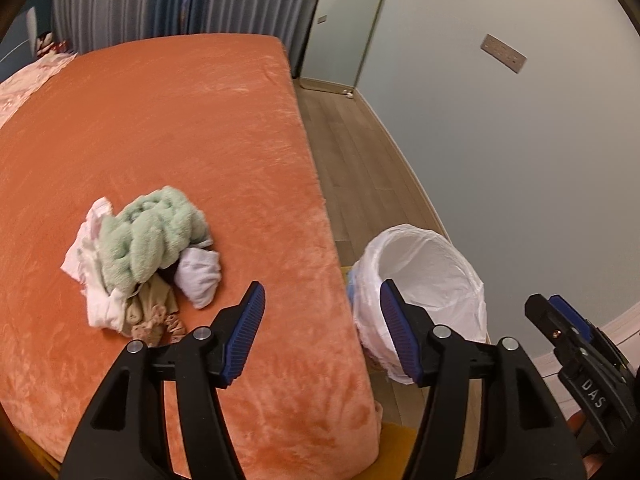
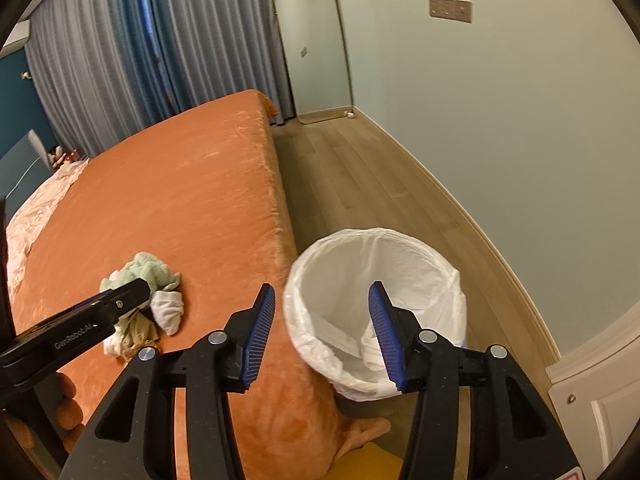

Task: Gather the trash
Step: 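Move both tools back from the wastebasket to the pile on the bed, then grasp the white glove with the left tool while the right tool grasps the brown scrunchie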

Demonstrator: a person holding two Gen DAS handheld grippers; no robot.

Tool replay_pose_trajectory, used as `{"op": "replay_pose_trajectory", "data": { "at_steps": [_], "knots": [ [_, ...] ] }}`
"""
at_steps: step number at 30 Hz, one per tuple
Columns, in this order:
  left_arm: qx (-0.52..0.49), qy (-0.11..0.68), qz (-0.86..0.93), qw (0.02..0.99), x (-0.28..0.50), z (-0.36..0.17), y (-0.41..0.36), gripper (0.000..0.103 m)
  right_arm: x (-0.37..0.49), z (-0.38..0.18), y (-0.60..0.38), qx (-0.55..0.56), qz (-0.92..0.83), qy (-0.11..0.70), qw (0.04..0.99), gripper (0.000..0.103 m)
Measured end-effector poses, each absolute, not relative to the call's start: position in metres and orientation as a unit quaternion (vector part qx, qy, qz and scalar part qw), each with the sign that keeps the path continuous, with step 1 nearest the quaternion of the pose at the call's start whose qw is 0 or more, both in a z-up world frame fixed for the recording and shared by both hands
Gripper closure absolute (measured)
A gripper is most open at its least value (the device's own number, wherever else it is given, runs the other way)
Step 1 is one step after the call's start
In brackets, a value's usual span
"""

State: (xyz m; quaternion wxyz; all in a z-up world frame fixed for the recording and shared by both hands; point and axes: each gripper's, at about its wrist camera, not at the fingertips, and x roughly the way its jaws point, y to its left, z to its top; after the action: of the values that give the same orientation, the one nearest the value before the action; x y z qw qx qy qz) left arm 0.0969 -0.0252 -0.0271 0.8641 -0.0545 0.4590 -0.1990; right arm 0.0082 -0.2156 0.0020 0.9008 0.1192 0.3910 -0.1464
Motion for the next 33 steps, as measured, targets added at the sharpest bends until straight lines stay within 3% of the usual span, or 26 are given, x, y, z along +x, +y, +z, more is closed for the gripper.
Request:
{"op": "replay_pose_trajectory", "data": {
  "at_steps": [11, 15, 33],
  "knots": [
    [-0.074, 0.469, -0.139, 0.869, 0.099, -0.043, 0.041, 0.046, 0.019, 0.005, -0.169, 0.097, -0.105, 0.401, 0.905, 0.049],
    [-0.069, 0.471, -0.106, 0.873, 0.101, -0.053, 0.065, 0.041, 0.022, 0.004, -0.148, 0.089, -0.089, 0.404, 0.906, 0.044],
    [-0.09, 0.507, -0.006, 0.857, 0.111, -0.105, 0.166, 0.032, 0.052, -0.04, -0.056, 0.062, -0.002, 0.447, 0.892, 0.044]
  ]
}}
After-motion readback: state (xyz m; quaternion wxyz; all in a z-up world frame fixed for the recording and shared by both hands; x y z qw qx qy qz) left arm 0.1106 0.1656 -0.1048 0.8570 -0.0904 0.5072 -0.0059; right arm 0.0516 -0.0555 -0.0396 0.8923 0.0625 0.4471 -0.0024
